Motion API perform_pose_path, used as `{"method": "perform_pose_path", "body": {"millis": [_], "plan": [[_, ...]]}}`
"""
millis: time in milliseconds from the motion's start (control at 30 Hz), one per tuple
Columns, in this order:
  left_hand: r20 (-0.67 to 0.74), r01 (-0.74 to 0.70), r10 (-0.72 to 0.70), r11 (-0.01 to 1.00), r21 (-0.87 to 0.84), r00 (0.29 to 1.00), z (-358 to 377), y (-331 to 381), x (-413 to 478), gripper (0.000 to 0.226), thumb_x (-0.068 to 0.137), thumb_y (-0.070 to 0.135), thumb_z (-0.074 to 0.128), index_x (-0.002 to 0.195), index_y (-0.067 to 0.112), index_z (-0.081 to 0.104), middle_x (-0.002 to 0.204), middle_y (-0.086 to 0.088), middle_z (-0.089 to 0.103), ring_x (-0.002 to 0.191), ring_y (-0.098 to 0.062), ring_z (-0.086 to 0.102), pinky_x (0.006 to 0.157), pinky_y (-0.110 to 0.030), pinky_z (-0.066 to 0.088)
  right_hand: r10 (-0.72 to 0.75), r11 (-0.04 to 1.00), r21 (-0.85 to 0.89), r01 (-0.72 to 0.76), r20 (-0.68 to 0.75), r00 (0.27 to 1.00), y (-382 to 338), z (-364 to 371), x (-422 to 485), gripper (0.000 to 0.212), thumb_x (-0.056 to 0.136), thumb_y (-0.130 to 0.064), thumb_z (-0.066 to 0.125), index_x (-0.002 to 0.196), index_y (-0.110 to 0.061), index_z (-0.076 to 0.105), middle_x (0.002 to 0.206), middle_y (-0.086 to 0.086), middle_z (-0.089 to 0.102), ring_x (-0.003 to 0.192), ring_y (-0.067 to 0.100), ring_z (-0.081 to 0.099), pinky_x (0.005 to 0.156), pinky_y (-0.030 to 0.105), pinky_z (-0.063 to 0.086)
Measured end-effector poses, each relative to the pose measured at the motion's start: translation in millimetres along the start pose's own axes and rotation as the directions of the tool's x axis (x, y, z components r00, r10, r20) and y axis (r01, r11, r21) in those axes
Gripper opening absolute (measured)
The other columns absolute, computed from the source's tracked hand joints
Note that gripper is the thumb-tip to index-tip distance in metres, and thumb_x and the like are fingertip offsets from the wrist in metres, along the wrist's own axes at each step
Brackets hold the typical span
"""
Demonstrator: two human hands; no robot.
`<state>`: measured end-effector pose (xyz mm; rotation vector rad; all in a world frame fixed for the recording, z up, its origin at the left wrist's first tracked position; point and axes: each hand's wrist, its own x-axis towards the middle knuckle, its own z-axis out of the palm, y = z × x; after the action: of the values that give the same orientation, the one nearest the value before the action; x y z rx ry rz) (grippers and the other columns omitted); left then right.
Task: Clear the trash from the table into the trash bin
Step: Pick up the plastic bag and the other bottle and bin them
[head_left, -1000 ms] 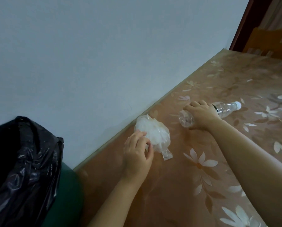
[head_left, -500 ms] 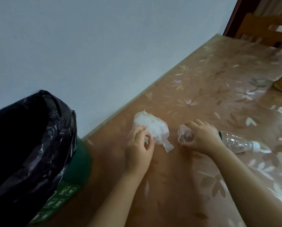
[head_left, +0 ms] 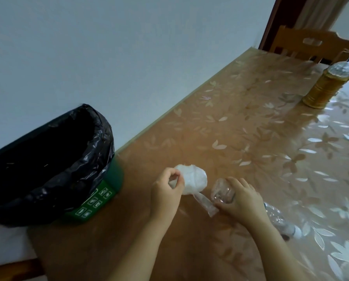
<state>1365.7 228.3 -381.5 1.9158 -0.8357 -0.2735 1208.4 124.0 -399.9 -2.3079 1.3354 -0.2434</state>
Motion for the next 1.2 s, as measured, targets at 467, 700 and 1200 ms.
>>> {"method": "perform_pose_path", "body": {"millis": [467, 700, 1200], "plan": [[0.029, 0.108, -0.104, 0.965, -0.240, 0.994, -75.7, 49.0, -63.8, 0.017, 0.081, 0.003, 0.063, 0.074, 0.018, 0.058, 0.073, -0.001, 0.065, 0.069, -0.012, 0.061, 0.059, -0.014, 0.048, -0.088, 0.952, 0.262, 0.157, -0.259, 0.962, -63.4, -62.2, -95.1, 0.075, 0.060, -0.037, 0.081, 0.124, -0.022, 0.045, 0.106, -0.011, 0.047, 0.099, 0.013, 0.049, 0.078, 0.028, 0.039], [-0.067, 0.070, -0.099, 0.937, -0.341, 0.993, -159.2, 64.3, -60.2, 0.012, 0.083, 0.008, 0.062, 0.077, 0.019, 0.060, 0.077, -0.004, 0.067, 0.072, -0.017, 0.063, 0.061, -0.027, 0.050, -0.192, 0.908, 0.313, 0.279, -0.280, 0.941, -137.6, -80.6, -111.6, 0.075, 0.063, -0.034, 0.079, 0.127, -0.023, 0.042, 0.112, -0.013, 0.043, 0.104, 0.007, 0.042, 0.082, 0.023, 0.033], [-0.412, -0.080, -0.099, 0.915, -0.396, 0.906, -304.8, 65.6, -31.7, 0.017, 0.084, 0.005, 0.061, 0.073, 0.019, 0.060, 0.069, -0.004, 0.067, 0.061, -0.012, 0.062, 0.058, -0.030, 0.052, -0.419, 0.718, 0.455, 0.527, -0.321, 0.849, -291.5, -87.6, -109.9, 0.079, 0.064, -0.039, 0.078, 0.130, -0.026, 0.037, 0.126, -0.008, 0.049, 0.113, 0.005, 0.045, 0.089, 0.023, 0.036]]}}
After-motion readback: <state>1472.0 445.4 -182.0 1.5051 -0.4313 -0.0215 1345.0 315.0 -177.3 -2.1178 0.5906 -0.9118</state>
